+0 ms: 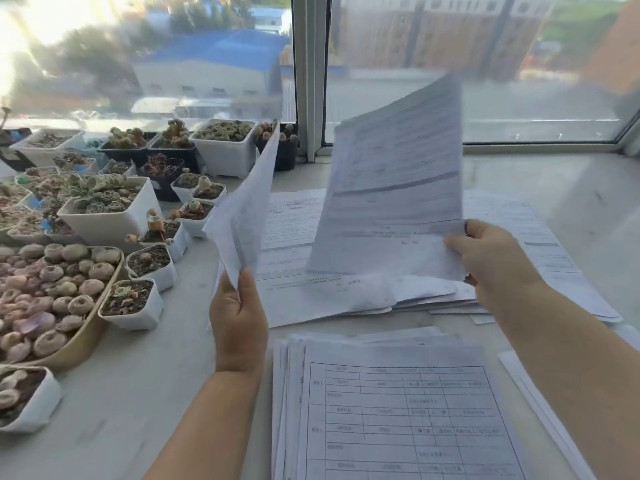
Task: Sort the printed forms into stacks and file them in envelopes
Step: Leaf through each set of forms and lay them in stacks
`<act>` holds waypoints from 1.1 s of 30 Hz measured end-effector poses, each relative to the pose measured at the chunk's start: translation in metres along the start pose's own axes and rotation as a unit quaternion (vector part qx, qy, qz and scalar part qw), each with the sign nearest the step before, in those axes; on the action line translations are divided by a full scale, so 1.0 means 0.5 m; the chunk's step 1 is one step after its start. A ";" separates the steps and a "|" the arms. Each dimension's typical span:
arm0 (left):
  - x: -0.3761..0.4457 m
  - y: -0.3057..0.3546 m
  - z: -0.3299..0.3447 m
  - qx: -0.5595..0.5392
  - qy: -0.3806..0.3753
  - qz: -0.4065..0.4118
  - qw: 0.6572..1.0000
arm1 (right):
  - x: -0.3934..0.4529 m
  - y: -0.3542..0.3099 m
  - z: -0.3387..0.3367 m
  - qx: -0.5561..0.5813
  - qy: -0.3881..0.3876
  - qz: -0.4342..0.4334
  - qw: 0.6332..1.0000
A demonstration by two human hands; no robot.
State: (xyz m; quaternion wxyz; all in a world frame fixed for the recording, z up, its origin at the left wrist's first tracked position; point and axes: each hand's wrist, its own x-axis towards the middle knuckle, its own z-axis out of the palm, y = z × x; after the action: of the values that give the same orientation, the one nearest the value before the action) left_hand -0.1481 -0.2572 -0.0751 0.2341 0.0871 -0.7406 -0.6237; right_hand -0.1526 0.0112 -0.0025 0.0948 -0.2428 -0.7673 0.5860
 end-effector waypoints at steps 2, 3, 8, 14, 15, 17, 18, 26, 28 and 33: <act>-0.004 0.002 -0.003 0.021 0.016 0.036 0.999 | -0.006 -0.006 0.047 -0.026 -0.065 0.023 0.997; -0.005 0.001 -0.003 0.041 0.020 0.049 0.998 | -0.008 -0.007 0.074 -0.027 -0.097 0.044 0.994; 0.013 0.018 -0.010 0.100 -0.071 0.161 0.979 | -0.014 0.001 0.186 -0.033 -0.181 0.129 0.974; 0.029 -0.011 -0.008 0.316 -0.331 0.132 0.879 | -0.007 0.037 0.216 -0.163 -0.185 0.072 0.967; 0.028 -0.017 -0.008 0.325 -0.329 0.127 0.877 | -0.005 0.038 0.208 -0.203 -0.152 0.026 0.967; 0.025 -0.018 -0.008 0.317 -0.309 0.127 0.888 | -0.002 0.037 0.193 -0.224 -0.121 -0.031 0.967; 0.024 -0.017 -0.008 0.312 -0.301 0.130 0.892 | -0.001 0.031 0.185 -0.200 -0.136 -0.014 0.970; 0.017 -0.016 -0.009 0.282 -0.301 0.125 0.903 | -0.001 0.008 0.172 -0.059 -0.283 0.166 0.943; 0.016 -0.016 -0.012 0.261 -0.298 0.112 0.911 | -0.002 0.013 0.183 -0.070 -0.262 0.132 0.953; 0.016 -0.020 -0.015 0.195 -0.260 0.106 0.940 | -0.002 0.022 0.207 -0.085 -0.232 0.083 0.965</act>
State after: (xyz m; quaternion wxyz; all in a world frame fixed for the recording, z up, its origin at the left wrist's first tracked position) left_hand -0.1533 -0.2694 -0.0818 0.0770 -0.1131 -0.8879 -0.4392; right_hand -0.1935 -0.0753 -0.0435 -0.1561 -0.1703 -0.7921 0.5650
